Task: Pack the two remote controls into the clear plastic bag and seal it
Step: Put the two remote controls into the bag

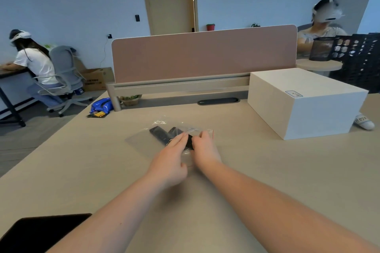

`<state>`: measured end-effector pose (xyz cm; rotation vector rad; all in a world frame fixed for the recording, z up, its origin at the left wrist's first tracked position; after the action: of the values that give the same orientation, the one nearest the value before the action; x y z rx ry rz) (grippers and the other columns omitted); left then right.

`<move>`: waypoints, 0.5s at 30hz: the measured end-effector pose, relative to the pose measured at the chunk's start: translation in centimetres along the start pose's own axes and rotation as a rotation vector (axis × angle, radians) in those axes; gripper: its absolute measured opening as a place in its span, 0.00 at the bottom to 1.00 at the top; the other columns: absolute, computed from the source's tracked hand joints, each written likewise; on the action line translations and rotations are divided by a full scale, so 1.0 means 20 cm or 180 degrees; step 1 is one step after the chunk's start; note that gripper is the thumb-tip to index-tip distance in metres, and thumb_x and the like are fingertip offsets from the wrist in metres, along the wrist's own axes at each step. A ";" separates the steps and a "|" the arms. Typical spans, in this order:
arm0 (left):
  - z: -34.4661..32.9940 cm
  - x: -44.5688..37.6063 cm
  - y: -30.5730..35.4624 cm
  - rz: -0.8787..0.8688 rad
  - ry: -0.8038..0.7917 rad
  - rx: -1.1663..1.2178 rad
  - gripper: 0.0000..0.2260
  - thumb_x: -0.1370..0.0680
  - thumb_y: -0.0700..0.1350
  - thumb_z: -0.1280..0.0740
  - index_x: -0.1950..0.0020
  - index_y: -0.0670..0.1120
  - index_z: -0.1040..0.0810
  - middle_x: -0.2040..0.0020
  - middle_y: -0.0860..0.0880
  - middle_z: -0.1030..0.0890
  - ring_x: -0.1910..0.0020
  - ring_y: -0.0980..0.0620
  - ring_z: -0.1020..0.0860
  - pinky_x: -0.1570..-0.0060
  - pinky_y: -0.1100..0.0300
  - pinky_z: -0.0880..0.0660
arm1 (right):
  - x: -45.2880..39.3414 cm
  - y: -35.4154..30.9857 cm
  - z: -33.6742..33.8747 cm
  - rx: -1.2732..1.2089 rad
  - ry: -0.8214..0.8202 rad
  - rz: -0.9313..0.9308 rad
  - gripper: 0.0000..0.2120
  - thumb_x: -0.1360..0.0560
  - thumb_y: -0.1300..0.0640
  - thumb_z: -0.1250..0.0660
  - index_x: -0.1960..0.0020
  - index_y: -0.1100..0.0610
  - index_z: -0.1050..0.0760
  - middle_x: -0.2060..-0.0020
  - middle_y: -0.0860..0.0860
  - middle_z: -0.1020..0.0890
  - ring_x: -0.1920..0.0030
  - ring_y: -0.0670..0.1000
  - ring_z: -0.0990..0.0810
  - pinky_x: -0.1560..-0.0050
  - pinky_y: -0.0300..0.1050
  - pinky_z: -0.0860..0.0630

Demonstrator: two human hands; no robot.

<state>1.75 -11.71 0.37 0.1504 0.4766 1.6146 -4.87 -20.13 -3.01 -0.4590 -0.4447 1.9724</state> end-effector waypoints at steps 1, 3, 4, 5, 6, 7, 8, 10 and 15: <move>0.00 0.00 0.00 0.0003 -0.0027 -0.0023 0.35 0.30 0.37 0.42 0.25 0.53 0.49 0.23 0.60 0.49 0.26 0.58 0.43 0.34 0.58 0.33 | -0.02 0.00 -0.02 0.0006 -0.0038 -0.0007 0.06 0.24 0.64 0.42 0.53 0.59 0.27 0.45 0.60 0.29 0.40 0.62 0.29 0.41 0.54 0.27; -0.02 0.00 -0.01 -0.0004 -0.0071 -0.0061 0.35 0.30 0.38 0.42 0.24 0.53 0.49 0.23 0.60 0.49 0.26 0.58 0.43 0.34 0.58 0.32 | -0.05 0.01 -0.05 0.0037 -0.0063 -0.0016 0.09 0.24 0.65 0.40 0.47 0.61 0.25 0.44 0.60 0.27 0.36 0.63 0.29 0.41 0.53 0.25; -0.02 0.00 -0.02 -0.0006 -0.0084 -0.0059 0.35 0.29 0.37 0.42 0.24 0.53 0.49 0.23 0.60 0.49 0.26 0.58 0.43 0.35 0.58 0.32 | -0.06 0.01 -0.05 0.0013 -0.0051 0.0002 0.09 0.24 0.65 0.40 0.46 0.62 0.24 0.44 0.60 0.26 0.37 0.62 0.28 0.41 0.52 0.25; -0.02 0.00 -0.02 -0.0003 -0.0089 -0.0041 0.35 0.29 0.37 0.42 0.24 0.53 0.49 0.23 0.59 0.49 0.25 0.58 0.44 0.34 0.59 0.32 | -0.07 0.00 -0.05 -0.0015 -0.0078 0.0010 0.09 0.24 0.65 0.40 0.46 0.62 0.24 0.45 0.60 0.25 0.40 0.61 0.26 0.42 0.51 0.25; -0.03 0.00 -0.02 0.0004 -0.0089 -0.0019 0.35 0.30 0.37 0.42 0.24 0.53 0.49 0.23 0.59 0.49 0.26 0.58 0.44 0.34 0.59 0.32 | -0.08 0.00 -0.04 -0.0029 -0.0115 0.0001 0.09 0.24 0.66 0.40 0.48 0.62 0.23 0.46 0.59 0.25 0.43 0.60 0.24 0.44 0.50 0.25; -0.03 0.00 -0.03 0.0009 -0.0091 -0.0013 0.35 0.30 0.37 0.42 0.25 0.53 0.49 0.23 0.59 0.48 0.26 0.58 0.43 0.34 0.59 0.32 | -0.08 0.00 -0.04 -0.0039 -0.0159 -0.0032 0.08 0.24 0.67 0.41 0.52 0.62 0.23 0.49 0.58 0.25 0.48 0.60 0.23 0.47 0.48 0.25; -0.03 0.00 -0.03 0.0009 -0.0094 -0.0023 0.35 0.30 0.37 0.42 0.25 0.53 0.49 0.23 0.59 0.48 0.26 0.58 0.43 0.34 0.59 0.32 | -0.09 0.01 -0.04 -0.0002 -0.0175 -0.0063 0.09 0.25 0.69 0.42 0.61 0.61 0.26 0.55 0.57 0.26 0.53 0.59 0.25 0.53 0.46 0.27; -0.03 0.00 -0.04 0.0005 -0.0114 -0.0038 0.35 0.30 0.37 0.42 0.24 0.53 0.49 0.23 0.59 0.48 0.26 0.57 0.42 0.34 0.60 0.33 | -0.10 0.01 -0.05 0.0109 -0.0223 -0.0058 0.19 0.27 0.72 0.44 0.72 0.55 0.40 0.68 0.52 0.33 0.59 0.55 0.31 0.63 0.43 0.34; -0.05 0.01 -0.07 -0.0005 -0.0182 0.0000 0.35 0.30 0.37 0.42 0.25 0.53 0.48 0.23 0.59 0.48 0.26 0.56 0.40 0.33 0.58 0.33 | -0.13 -0.01 -0.12 -0.0158 -0.0498 0.0250 0.14 0.28 0.70 0.43 0.50 0.60 0.21 0.53 0.57 0.18 0.52 0.56 0.22 0.52 0.44 0.27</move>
<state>2.69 -11.68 -1.06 0.1958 0.4326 1.6043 -2.49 -22.12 -4.70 -0.3593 -0.5830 2.0856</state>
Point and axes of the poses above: each hand's wrist, its own x-axis away from the middle knuckle, its own z-axis out of the back of the hand, y = z × x, the point moved 8 cm from there along -x, towards the middle knuckle
